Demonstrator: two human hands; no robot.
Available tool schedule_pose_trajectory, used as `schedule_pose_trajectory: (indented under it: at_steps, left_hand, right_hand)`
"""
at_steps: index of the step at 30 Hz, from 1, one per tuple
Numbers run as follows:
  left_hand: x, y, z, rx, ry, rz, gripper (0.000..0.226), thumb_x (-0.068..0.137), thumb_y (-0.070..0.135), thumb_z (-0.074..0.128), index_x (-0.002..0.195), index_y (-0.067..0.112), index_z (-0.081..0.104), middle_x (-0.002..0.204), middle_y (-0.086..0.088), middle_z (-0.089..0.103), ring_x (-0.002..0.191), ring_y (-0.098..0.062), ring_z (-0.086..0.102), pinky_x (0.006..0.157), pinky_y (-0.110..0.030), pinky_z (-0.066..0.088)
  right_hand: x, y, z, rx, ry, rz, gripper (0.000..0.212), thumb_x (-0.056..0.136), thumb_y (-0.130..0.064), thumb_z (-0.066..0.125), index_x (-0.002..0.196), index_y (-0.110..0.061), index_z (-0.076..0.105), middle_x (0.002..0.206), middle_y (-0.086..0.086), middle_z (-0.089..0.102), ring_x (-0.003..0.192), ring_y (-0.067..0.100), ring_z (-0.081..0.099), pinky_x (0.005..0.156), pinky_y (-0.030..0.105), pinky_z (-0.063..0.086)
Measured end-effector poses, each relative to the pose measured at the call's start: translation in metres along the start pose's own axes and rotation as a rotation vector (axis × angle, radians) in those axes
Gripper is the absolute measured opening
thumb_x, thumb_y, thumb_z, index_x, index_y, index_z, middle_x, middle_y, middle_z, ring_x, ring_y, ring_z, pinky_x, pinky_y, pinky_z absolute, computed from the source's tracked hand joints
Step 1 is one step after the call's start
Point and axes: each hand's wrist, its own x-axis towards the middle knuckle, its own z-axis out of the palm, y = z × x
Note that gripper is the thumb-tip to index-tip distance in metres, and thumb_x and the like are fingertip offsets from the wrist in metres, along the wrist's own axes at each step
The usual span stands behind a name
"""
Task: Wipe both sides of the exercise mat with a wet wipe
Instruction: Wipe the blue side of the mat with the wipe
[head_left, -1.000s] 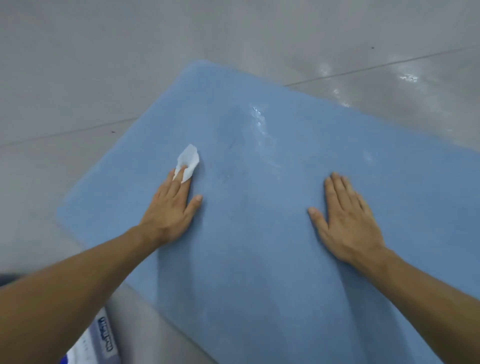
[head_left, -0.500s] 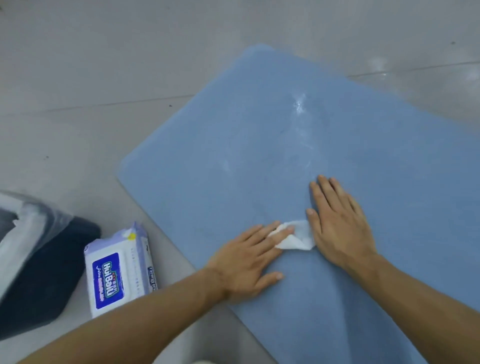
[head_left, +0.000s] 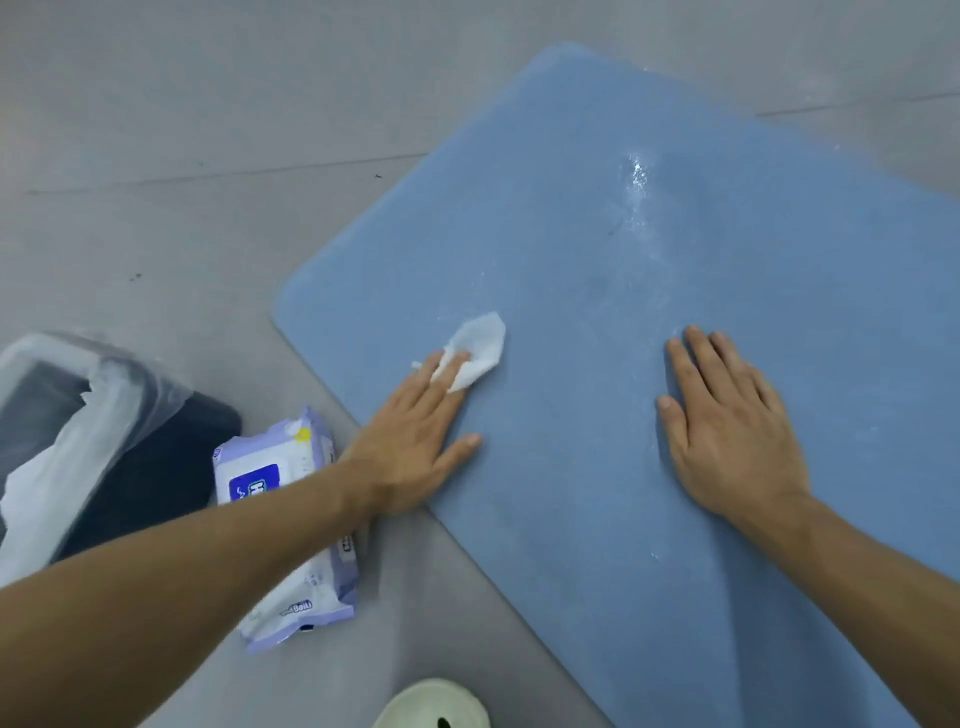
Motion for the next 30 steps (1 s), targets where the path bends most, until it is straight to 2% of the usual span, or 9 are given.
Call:
schedule_pose_trajectory:
  at_steps: [7,11,16,21,23,26,28,30]
  left_hand:
    - [-0.055,0.107,0.036,0.062,-0.072,0.395,0.077,0.105,0.062,0.031,0.164,0.013,0.020,0.174,-0.002,-0.001,0.160,-0.025,-0.006,0.129,-0.043,0.007]
    - [-0.068,0.114,0.040,0.084,-0.075,0.446,0.075,0.106,0.061,0.032,0.164,0.014,0.021,0.174,0.000,-0.002,0.160,-0.021,-0.005,0.129,-0.040,0.006]
    - [-0.039,0.056,0.031,0.030,-0.025,0.191,0.072,0.107,0.058,0.027,0.165,0.018,0.015,0.174,0.003,0.000,0.160,-0.017,-0.002,0.128,-0.035,0.004]
    - [-0.014,-0.008,0.007,-0.098,0.083,-0.260,0.073,0.103,0.062,0.019,0.166,0.027,0.004,0.174,0.007,-0.003,0.159,-0.011,-0.009,0.129,-0.033,0.001]
    - [-0.010,-0.011,0.006,-0.116,0.082,-0.295,0.076,0.102,0.065,0.016,0.166,0.027,0.000,0.173,0.009,-0.007,0.158,-0.009,-0.014,0.128,-0.032,-0.001]
    - [-0.011,0.008,0.008,-0.061,0.060,-0.171,0.077,0.104,0.062,0.022,0.166,0.024,-0.004,0.173,0.005,-0.011,0.158,-0.012,-0.017,0.129,-0.035,0.001]
    - [-0.018,0.030,0.015,-0.005,0.016,-0.009,0.077,0.105,0.060,0.027,0.166,0.020,0.001,0.173,0.000,-0.008,0.159,-0.017,-0.012,0.129,-0.041,0.006]
    - [-0.027,0.060,0.025,0.033,-0.018,0.202,0.077,0.106,0.060,0.029,0.166,0.015,0.012,0.174,-0.002,0.000,0.160,-0.022,-0.006,0.129,-0.041,0.006]
  right_hand:
    - [-0.001,0.000,0.001,0.013,0.006,0.009,0.064,0.105,-0.041,0.029,0.160,-0.009,0.036,0.168,0.010,0.031,0.157,0.027,0.024,0.124,0.049,0.027]
    - [-0.001,-0.001,0.000,0.026,0.006,0.019,0.064,0.104,-0.041,0.030,0.160,-0.011,0.035,0.169,0.009,0.030,0.158,0.026,0.023,0.124,0.049,0.026]
    - [-0.001,-0.002,-0.001,0.016,-0.003,0.022,0.065,0.105,-0.042,0.029,0.161,-0.011,0.033,0.170,0.008,0.027,0.158,0.025,0.021,0.124,0.048,0.026]
    - [-0.002,-0.001,-0.002,0.006,-0.008,0.021,0.065,0.105,-0.042,0.027,0.162,-0.011,0.032,0.170,0.008,0.026,0.159,0.025,0.020,0.125,0.047,0.024]
    - [-0.002,-0.001,-0.002,0.003,-0.011,0.019,0.065,0.106,-0.042,0.027,0.162,-0.011,0.031,0.171,0.008,0.025,0.159,0.025,0.020,0.126,0.046,0.024]
    - [-0.002,-0.002,-0.003,-0.001,-0.022,0.015,0.064,0.106,-0.042,0.026,0.163,-0.011,0.030,0.171,0.007,0.023,0.159,0.024,0.017,0.127,0.046,0.022]
    - [-0.002,-0.002,-0.003,0.002,-0.017,0.019,0.064,0.106,-0.042,0.027,0.162,-0.011,0.030,0.171,0.007,0.023,0.159,0.023,0.017,0.127,0.045,0.021]
    - [-0.003,-0.002,-0.003,0.004,-0.014,0.022,0.064,0.106,-0.041,0.028,0.162,-0.011,0.031,0.171,0.007,0.024,0.159,0.024,0.018,0.127,0.045,0.021]
